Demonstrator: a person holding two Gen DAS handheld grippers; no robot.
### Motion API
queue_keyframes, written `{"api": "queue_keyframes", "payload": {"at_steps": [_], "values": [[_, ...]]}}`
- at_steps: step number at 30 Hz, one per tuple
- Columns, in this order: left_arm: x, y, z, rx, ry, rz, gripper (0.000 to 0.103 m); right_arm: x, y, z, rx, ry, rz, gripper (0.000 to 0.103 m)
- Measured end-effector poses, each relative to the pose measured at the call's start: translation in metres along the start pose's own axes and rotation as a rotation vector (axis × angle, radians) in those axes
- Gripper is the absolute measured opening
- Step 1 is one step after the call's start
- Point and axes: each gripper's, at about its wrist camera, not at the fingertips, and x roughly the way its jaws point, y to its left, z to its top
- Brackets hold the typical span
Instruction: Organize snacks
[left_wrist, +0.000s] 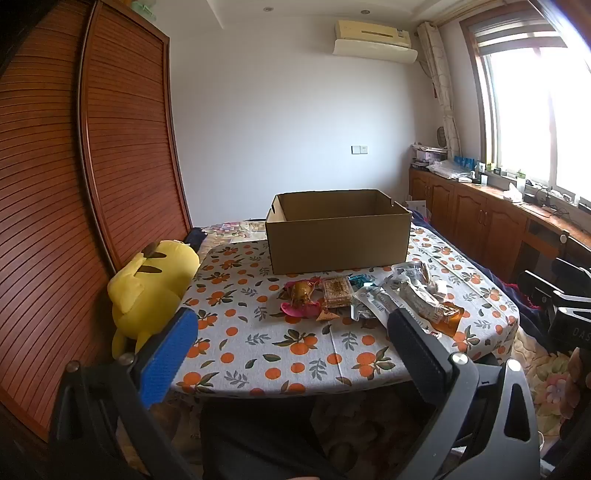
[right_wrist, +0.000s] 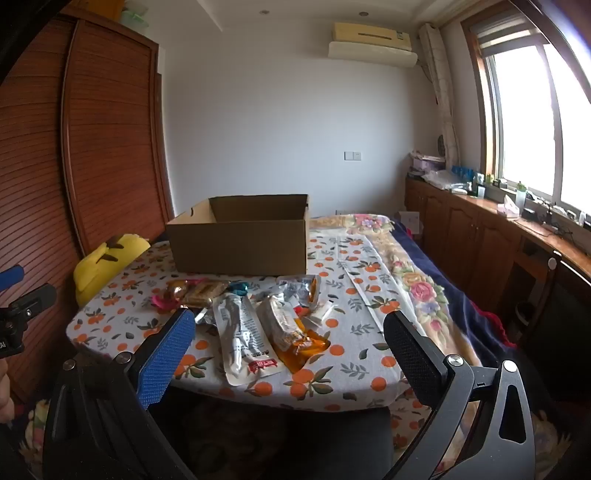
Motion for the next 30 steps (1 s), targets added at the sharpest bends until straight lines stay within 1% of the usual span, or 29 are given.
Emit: {"api": "queue_keyframes", "payload": {"at_steps": [30], "values": [[0.0012, -0.0015, 0.0051, -0.005, -0.002, 0.002, 0.103, -0.0008, 0.0003, 0.0004, -0.003, -0.011, -0.002, 0.103]]}}
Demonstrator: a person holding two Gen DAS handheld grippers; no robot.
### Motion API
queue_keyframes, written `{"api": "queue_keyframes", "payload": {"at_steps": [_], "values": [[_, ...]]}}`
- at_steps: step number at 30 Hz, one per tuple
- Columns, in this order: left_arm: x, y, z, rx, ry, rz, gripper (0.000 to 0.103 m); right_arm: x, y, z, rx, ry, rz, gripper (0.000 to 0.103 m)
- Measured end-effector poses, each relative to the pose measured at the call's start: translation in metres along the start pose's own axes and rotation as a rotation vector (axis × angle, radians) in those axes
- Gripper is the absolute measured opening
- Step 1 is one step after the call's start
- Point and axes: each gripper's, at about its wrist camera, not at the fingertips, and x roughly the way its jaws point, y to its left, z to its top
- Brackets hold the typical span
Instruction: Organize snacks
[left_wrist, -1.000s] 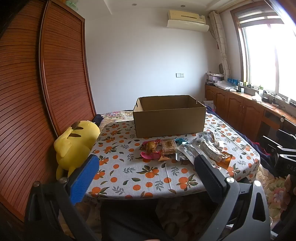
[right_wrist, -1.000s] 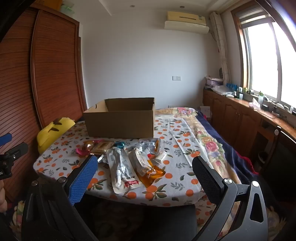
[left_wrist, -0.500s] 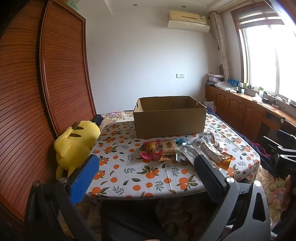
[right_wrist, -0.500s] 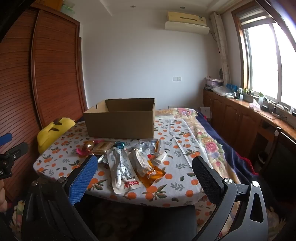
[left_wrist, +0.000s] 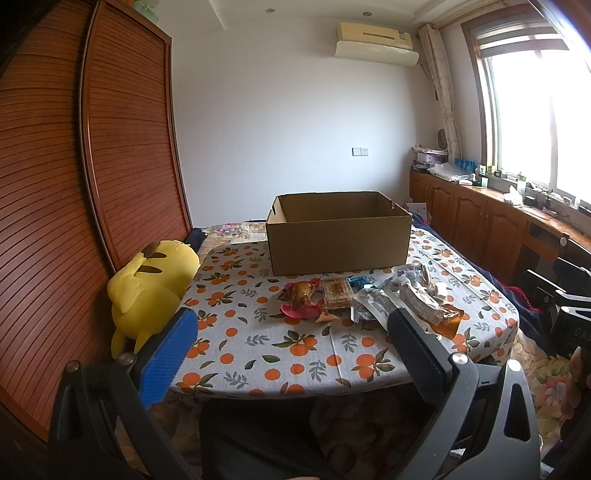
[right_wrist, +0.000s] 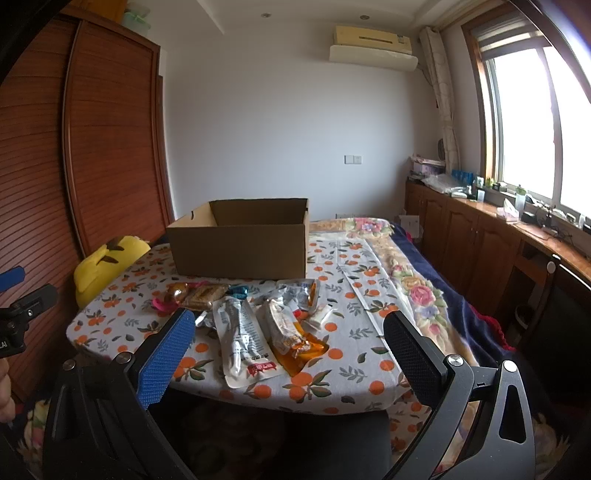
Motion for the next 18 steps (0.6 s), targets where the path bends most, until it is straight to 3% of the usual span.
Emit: {"api": "queue_keyframes", "payload": {"at_steps": [9, 18], "values": [[0.019, -0.009, -0.006, 0.006, 0.016, -0.014, 0.103, 0.008, -0.004, 0.003, -0.005, 0.011, -0.002, 0.103], [0.057, -0.027, -0.008, 0.015, 0.049, -0.042, 0.103, 0.044, -0.022, 0.0, -0.028, 0.035, 0.017, 0.103]]}}
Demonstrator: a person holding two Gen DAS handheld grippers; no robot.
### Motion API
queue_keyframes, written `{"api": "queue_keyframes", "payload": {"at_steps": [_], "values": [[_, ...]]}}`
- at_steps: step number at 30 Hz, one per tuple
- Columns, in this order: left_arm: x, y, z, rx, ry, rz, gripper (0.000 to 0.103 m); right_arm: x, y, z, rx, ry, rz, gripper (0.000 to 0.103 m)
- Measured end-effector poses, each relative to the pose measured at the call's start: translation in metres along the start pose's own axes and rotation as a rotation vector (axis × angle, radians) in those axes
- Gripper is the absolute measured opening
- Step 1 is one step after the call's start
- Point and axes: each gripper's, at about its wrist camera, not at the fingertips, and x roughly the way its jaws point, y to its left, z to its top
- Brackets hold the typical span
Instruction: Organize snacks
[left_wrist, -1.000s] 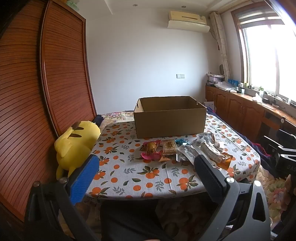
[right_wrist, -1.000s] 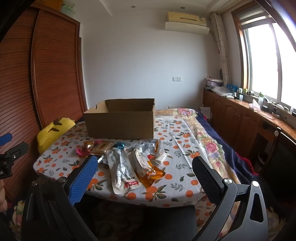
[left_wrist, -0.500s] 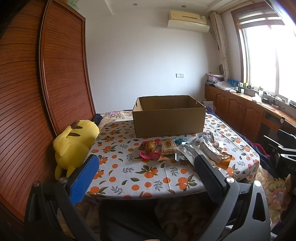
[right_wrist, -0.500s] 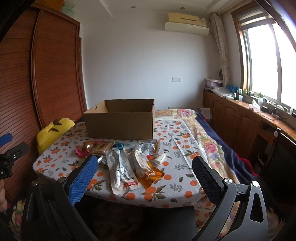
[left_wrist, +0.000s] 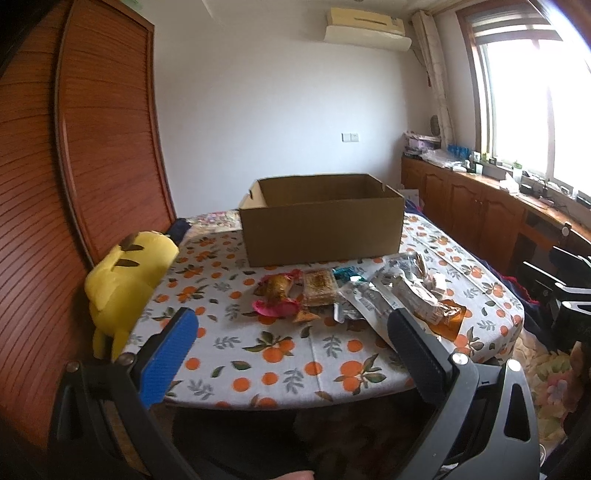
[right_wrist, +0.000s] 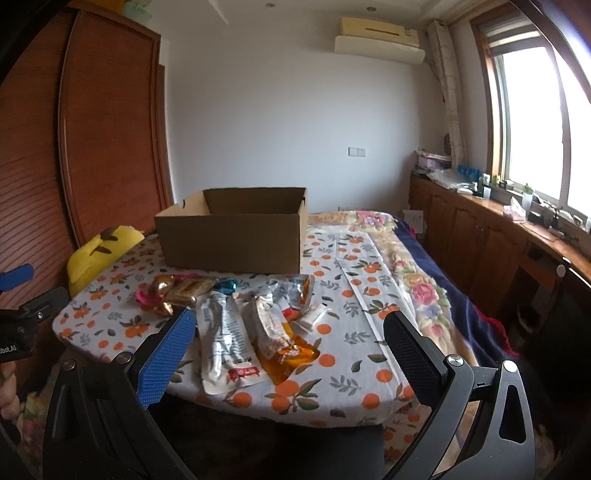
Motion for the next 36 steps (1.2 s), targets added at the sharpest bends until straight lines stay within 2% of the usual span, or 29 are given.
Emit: {"api": "queue_keyframes", "payload": {"at_steps": [5, 13, 18, 21, 27, 33, 36], "values": [[0.032, -0.017, -0.004, 0.01, 0.051, -0.051, 0.103, 0.029, -0.008, -0.005, -0.022, 0.047, 0.036, 0.103], [0.082, -0.044, -0.011, -0.001, 0.147, -0.173, 0.103, 0.081, -0.013, -0.009, -0.071, 0.143, 0.121, 0.103], [0.11, -0.053, -0.018, -0.034, 0.239, -0.249, 0.1, 0.108, -0.015, -0.015, -0.086, 0.198, 0.172, 0.1], [0.119, -0.059, -0.02, -0.036, 0.264, -0.277, 0.097, 0.123, -0.016, -0.017, -0.104, 0.233, 0.198, 0.1], [0.135, -0.068, -0.019, -0.043, 0.287, -0.295, 0.088, 0.154, -0.018, -0.023, -0.119, 0.331, 0.278, 0.087], [0.158, -0.073, -0.017, -0.07, 0.346, -0.32, 0.084, 0.174, -0.019, -0.028, -0.129, 0.411, 0.353, 0.067], [0.168, -0.076, -0.019, -0.083, 0.373, -0.334, 0.083, 0.183, -0.018, -0.029, -0.141, 0.443, 0.385, 0.062]]}}
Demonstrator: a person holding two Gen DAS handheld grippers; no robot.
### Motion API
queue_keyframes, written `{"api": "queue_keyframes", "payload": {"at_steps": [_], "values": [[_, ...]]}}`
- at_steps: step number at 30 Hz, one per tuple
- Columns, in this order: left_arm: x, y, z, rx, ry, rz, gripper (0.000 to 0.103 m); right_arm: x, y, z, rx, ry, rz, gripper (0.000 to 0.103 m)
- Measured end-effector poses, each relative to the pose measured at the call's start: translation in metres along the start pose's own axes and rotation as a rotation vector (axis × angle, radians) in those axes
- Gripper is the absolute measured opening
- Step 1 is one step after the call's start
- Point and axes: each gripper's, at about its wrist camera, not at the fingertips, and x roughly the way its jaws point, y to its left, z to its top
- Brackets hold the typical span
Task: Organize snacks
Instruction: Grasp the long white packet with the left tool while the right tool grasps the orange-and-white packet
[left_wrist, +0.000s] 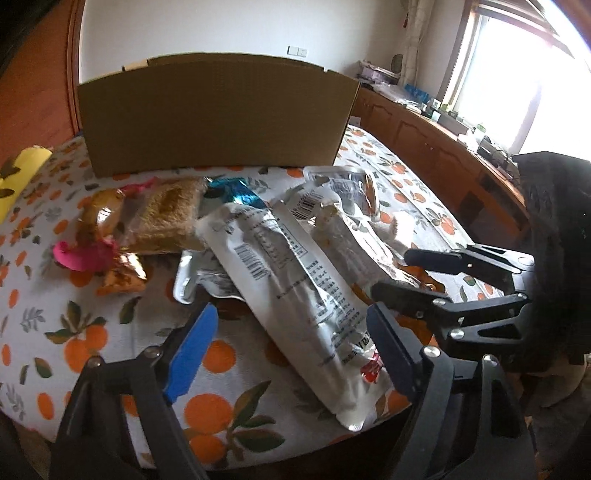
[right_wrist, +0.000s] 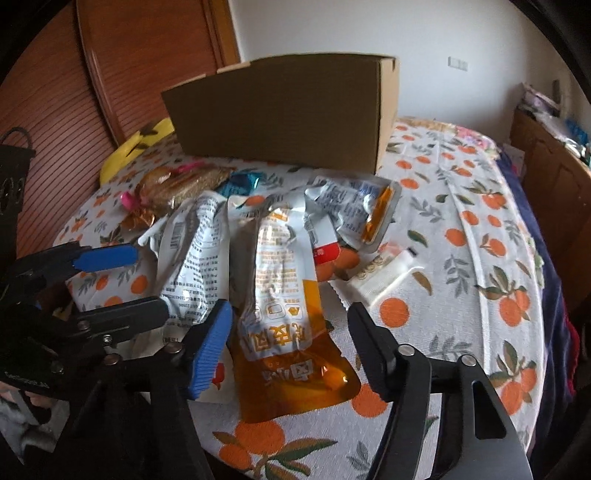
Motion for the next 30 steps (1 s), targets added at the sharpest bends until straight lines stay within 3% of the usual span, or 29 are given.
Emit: {"api": "queue_keyframes", "payload": {"at_steps": [3, 11, 13, 16, 18, 24, 30], "values": [[0.009, 0.003, 0.001, -0.034, 0.031, -0.012, 0.083, 0.006, 0.001, 0.002, -0.018, 0.017, 0.012, 0.059], [0.017, 0.007, 0.008, -0.062, 0.012, -0.019, 0.083, 0.006, -0.003, -0.001, -0.031, -0.001, 0.027, 0.056], [0.018, 0.009, 0.009, -0.07, 0.007, -0.022, 0.076, 0.006, -0.001, -0.002, -0.034, -0.007, 0.024, 0.055], [0.02, 0.007, 0.011, -0.059, 0.0, -0.002, 0.056, 0.006, 0.002, -0.003, -0.052, -0.011, 0.008, 0.056], [0.019, 0.007, 0.011, -0.074, -0.007, -0.02, 0.05, 0.006, 0.003, -0.004, -0.054, -0.013, 0.005, 0.056], [0.012, 0.005, 0.012, -0.058, -0.029, -0.034, 0.042, 0.01, 0.012, -0.004, -0.094, -0.015, -0.038, 0.056], [0.008, 0.006, 0.014, -0.066, -0.051, -0.06, 0.045, 0.011, 0.014, -0.003, -0.103, -0.011, -0.049, 0.055]]}}
